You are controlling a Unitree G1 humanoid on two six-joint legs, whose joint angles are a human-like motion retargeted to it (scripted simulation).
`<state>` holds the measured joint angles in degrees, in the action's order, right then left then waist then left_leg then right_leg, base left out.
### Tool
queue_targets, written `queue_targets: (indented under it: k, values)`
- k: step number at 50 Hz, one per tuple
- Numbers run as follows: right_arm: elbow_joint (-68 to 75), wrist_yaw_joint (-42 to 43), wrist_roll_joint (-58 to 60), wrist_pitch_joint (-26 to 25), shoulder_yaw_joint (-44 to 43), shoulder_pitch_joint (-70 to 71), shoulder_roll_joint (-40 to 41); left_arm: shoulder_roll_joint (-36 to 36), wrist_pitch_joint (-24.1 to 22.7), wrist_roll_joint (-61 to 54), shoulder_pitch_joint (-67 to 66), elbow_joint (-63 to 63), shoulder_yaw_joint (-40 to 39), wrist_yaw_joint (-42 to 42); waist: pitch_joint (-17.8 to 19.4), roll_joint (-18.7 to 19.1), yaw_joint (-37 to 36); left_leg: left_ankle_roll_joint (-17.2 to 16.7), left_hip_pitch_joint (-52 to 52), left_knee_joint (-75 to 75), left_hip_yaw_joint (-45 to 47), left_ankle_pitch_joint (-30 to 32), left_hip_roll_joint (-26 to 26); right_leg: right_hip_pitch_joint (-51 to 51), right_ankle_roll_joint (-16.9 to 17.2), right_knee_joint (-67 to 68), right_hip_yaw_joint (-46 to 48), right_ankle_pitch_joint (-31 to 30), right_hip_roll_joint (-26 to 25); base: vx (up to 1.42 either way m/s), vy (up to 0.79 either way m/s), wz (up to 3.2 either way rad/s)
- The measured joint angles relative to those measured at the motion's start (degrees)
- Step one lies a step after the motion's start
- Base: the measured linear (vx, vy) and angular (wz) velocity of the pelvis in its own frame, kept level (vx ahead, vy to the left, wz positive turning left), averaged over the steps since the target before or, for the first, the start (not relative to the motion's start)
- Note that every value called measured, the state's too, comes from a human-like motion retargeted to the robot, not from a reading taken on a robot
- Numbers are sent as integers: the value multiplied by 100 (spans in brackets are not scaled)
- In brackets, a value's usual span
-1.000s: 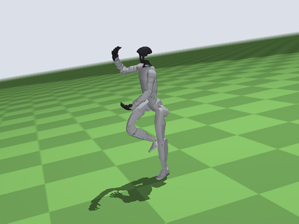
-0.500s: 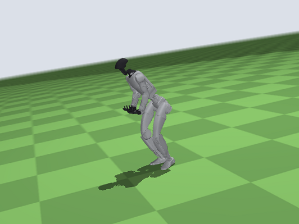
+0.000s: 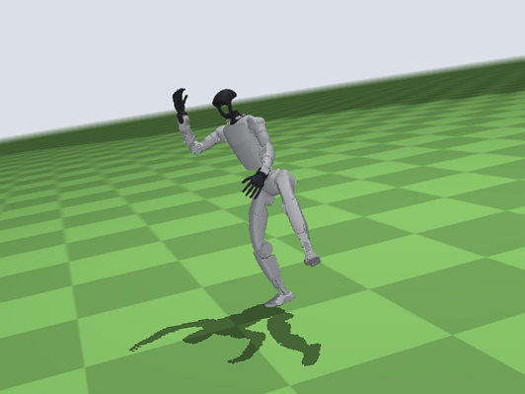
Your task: Kungfu
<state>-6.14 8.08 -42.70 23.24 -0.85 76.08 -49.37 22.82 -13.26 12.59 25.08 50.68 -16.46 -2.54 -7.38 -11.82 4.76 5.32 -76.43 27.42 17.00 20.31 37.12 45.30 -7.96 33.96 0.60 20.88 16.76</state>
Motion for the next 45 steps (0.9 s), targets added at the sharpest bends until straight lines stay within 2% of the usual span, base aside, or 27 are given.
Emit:
queue_targets:
  k: [2,3,5,7,8,9,10,11,13,14,17,20,23,25,27,30,32,34,35,37,40,41,42,43,44,45]
  values:
    - [-163,313,273,52,-27,-330,-100,-53,-206,-433,-593,-156,-675,89,-317,35,-38,-39,-517,2997,-528,-127,271,-181,23,-82,-68,-21,-203,78,-16,-72]
    - [-251,385,405,133,-126,-499,-211,-171,-292,-748,-772,-223,-933,116,-517,155,5,-79,-523,4283,-301,-377,559,-242,14,-97,41,14,-288,69,-13,-35]
    - [-496,712,833,250,-289,-827,-400,-419,-518,-1672,-1137,-456,-1120,288,-969,492,-96,-491,-682,6906,-410,-1001,1262,-263,-96,-229,169,73,-759,59,-7,-28]
    - [-707,1135,1347,206,-419,-997,-727,-607,-923,-2543,-1369,-661,-932,494,-1230,646,-126,-1470,-86,8586,296,-1309,404,-281,-30,-692,313,-172,-737,25,18,91]
    - [-795,1237,1548,169,-509,-1054,-903,-695,-1081,-2797,-1383,-700,-818,586,-1423,818,65,-1892,-136,9272,815,-1415,-449,-187,84,-969,585,-371,-538,-5,45,251]
    - [-850,1268,1670,145,-581,-1089,-1013,-754,-1153,-2903,-1368,-708,-736,632,-1559,982,205,-2032,-91,9759,1486,-1442,-1018,-71,193,-1135,848,-511,-382,-17,58,302]
    - [-888,1263,1752,127,-642,-1114,-1091,-799,-1183,-2934,-1338,-701,-669,655,-1666,1143,319,-2032,0,10146,2233,-1429,-1445,57,300,-1244,1106,-623,-248,-13,44,247]
    - [-911,1245,1775,116,-663,-1121,-1124,-835,-1179,-2914,-1325,-686,-609,645,-1751,1233,365,-2032,156,10225,2713,-1441,-1710,100,329,-1322,1323,-638,-219,-7,27,211]
    - [-1172,1140,1781,14,-777,-1319,-1206,-1057,-1157,-2773,-1229,-584,-438,607,-1907,1204,455,-2032,425,9851,3370,-1348,-2293,221,444,-1348,1641,-629,134,0,9,182]
    - [-1292,1115,1755,-3,-839,-1448,-1227,-1157,-1162,-2710,-1196,-557,-365,586,-1893,1129,420,-2032,526,9472,3413,-1272,-2497,205,495,-1338,1719,-609,253,9,12,110]
    - [-1470,1202,1589,78,-999,-1796,-1289,-1383,-1270,-2672,-1202,-643,-175,628,-1656,802,40,-2032,719,8207,2867,-998,-2671,-80,583,-1489,1825,-645,350,16,4,-33]
    - [-1575,1325,1334,135,-1049,-2140,-1308,-1465,-1407,-2713,-1382,-865,-107,778,-1476,502,-419,-2032,967,6815,2049,-1029,-2277,-342,563,-1649,1782,-611,123,21,-9,-73]
    - [-1700,1260,1076,2,-1055,-2463,-1337,-1418,-1450,-2721,-1560,-1254,-162,916,-1223,437,-898,-1578,1241,5336,1633,-758,-1510,-649,527,-1780,1939,-600,-192,17,1,-58]
    - [-1775,1246,898,-123,-1002,-2649,-1383,-1355,-1416,-2700,-1643,-1611,-274,993,-1107,373,-1142,-1394,1411,4215,1609,-599,-1234,-803,535,-1865,2019,-593,-288,16,16,-4]
    - [-1856,1239,728,-281,-853,-2824,-1384,-1262,-1345,-2671,-1730,-2043,-354,1118,-1056,256,-1361,-1453,1459,2945,1387,-326,-1347,-968,596,-1990,2050,-615,-319,19,12,37]
    - [-1898,1005,633,-526,-531,-3008,-1205,-1087,-1204,-2700,-1787,-2738,-471,1344,-1066,79,-1710,-1812,1428,1182,859,157,-1497,-1209,704,-2141,2185,-604,-388,29,13,55]
    - [-1739,719,778,-675,-144,-2950,-846,-958,-1069,-2728,-1730,-3162,-580,1589,-1093,-59,-1956,-2019,1441,190,670,423,-1513,-1363,772,-2210,2270,-555,-410,37,28,71]
    - [-1460,516,856,-809,322,-2780,-404,-784,-975,-2764,-1583,-3492,-733,1823,-1085,-149,-2136,-2029,1535,-751,708,499,-1574,-1533,877,-2230,2372,-517,-337,37,34,100]
    - [-1274,418,895,-844,586,-2673,-150,-674,-925,-2787,-1477,-3620,-818,1926,-1048,-182,-2235,-2027,1637,-1156,786,454,-1549,-1667,918,-2233,2427,-485,-327,40,29,115]
    - [-540,-94,1005,-865,1090,-2321,457,-399,-751,-2872,-1076,-3665,-989,2081,-1001,-258,-2341,-1597,1809,-1814,1057,228,-1653,-1944,1030,-2283,2661,-447,-234,41,23,153]
    - [1273,-1103,1353,-848,1658,-1678,1474,186,-612,-3019,-229,-3288,-1062,2239,-1093,-327,-2330,-488,2096,-2206,1993,-265,-1941,-2317,1231,-2352,3237,-391,-100,53,24,183]
    - [2172,-1418,1526,-748,1779,-1408,1896,390,-565,-3022,147,-2967,-1011,2338,-1051,-282,-2490,-561,2301,-1962,2289,115,-1828,-2518,1354,-2332,3273,-383,-176,64,20,77]
    - [3061,-1660,1676,-657,1872,-1146,2310,589,-527,-3002,532,-2612,-947,2420,-999,-229,-2663,-775,2504,-1659,2414,487,-1724,-2728,1480,-2310,3285,-380,-252,67,21,-5]
    - [3929,-1756,1777,-584,1908,-900,2708,778,-511,-2936,931,-2190,-856,2470,-927,-159,-2862,-1269,2700,-1239,2199,845,-1638,-2953,1613,-2282,3250,-388,-328,70,28,26]
    - [4669,-1740,1769,-574,1928,-670,3024,922,-460,-2899,1343,-1738,-728,2504,-934,-215,-2898,-1089,2826,-933,2052,324,-1794,-3067,1749,-2250,3331,-426,-240,75,36,89]
    - [5347,-1668,1705,-596,1941,-448,3300,1043,-391,-2878,1763,-1272,-583,2529,-981,-335,-2854,-571,2916,-683,1938,-636,-2069,-3126,1885,-2216,3470,-478,-70,81,36,118]
